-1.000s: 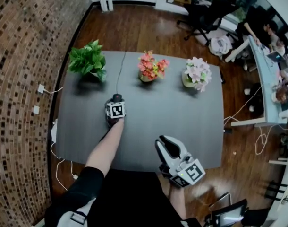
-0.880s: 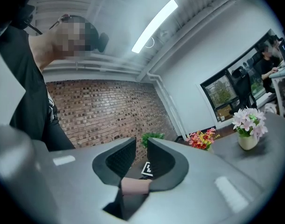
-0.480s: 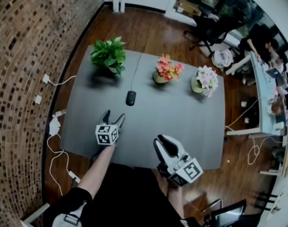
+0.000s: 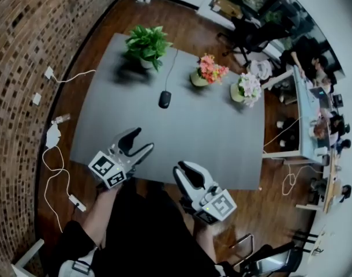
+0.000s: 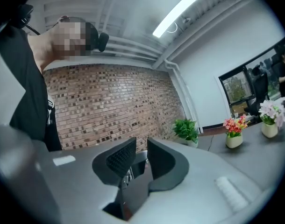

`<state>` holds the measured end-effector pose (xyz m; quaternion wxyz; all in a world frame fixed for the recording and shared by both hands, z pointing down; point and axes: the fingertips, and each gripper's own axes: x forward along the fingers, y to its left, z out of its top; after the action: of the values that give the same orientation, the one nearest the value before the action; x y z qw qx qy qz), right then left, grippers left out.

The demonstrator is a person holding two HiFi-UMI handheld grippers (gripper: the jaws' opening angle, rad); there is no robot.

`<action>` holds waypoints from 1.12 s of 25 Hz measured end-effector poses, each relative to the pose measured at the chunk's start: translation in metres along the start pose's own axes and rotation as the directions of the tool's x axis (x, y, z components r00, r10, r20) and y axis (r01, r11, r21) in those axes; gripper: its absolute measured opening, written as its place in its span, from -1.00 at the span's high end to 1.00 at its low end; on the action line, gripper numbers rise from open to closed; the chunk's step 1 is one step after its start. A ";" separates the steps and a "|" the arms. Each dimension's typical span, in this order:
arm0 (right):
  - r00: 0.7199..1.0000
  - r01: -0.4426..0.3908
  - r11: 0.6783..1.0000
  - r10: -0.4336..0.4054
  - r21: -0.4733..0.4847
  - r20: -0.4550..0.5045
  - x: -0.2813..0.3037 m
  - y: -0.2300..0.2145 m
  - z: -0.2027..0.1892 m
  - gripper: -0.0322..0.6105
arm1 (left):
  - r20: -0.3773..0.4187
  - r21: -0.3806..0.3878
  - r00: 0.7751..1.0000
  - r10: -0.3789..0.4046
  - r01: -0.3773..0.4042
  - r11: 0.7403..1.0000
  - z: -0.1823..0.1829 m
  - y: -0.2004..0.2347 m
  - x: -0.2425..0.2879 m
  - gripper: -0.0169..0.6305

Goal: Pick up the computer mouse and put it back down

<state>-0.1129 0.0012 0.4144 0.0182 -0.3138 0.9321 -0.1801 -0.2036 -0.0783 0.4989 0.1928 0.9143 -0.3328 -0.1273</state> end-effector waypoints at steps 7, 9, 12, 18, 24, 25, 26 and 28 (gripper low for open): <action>0.996 -0.081 0.992 0.085 -0.099 0.032 -0.034 0.062 0.022 0.75 | 0.109 0.112 0.994 0.009 -0.022 0.993 0.050 -0.064 -0.046 0.18; 0.995 -0.079 0.991 0.084 -0.106 0.044 -0.057 0.077 0.014 0.75 | 0.113 0.131 0.994 -0.002 -0.013 0.991 0.043 -0.089 -0.057 0.21; 0.994 -0.048 0.996 0.055 -0.072 0.090 -0.110 0.091 -0.002 0.75 | 0.105 0.156 0.993 -0.059 0.042 0.987 0.029 -0.154 -0.064 0.24; 0.980 -0.053 0.998 0.056 -0.021 0.190 -0.218 0.136 -0.050 0.75 | 0.039 0.195 0.994 -0.102 0.093 0.976 -0.029 -0.292 -0.112 0.29; 0.968 -0.110 0.994 0.105 0.010 0.226 -0.251 0.159 -0.053 0.75 | -0.001 0.189 0.999 -0.038 0.037 0.981 -0.042 -0.332 -0.139 0.32; 0.965 -0.111 0.994 0.108 0.001 0.237 -0.252 0.161 -0.051 0.75 | 0.001 0.196 0.999 -0.037 0.036 0.980 -0.041 -0.334 -0.141 0.32; 0.963 -0.109 0.994 0.108 -0.008 0.249 -0.252 0.162 -0.049 0.75 | 0.004 0.201 0.999 -0.045 0.044 0.979 -0.039 -0.335 -0.142 0.32; 0.960 -0.099 0.995 0.104 -0.031 0.262 -0.247 0.163 -0.049 0.75 | 0.006 0.214 0.996 -0.085 0.082 0.973 -0.028 -0.337 -0.140 0.32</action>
<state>-0.0159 0.2834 0.3841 0.1482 -0.2869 0.9378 -0.1276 -0.1095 0.2589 0.3912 0.0854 0.9419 -0.3071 -0.1058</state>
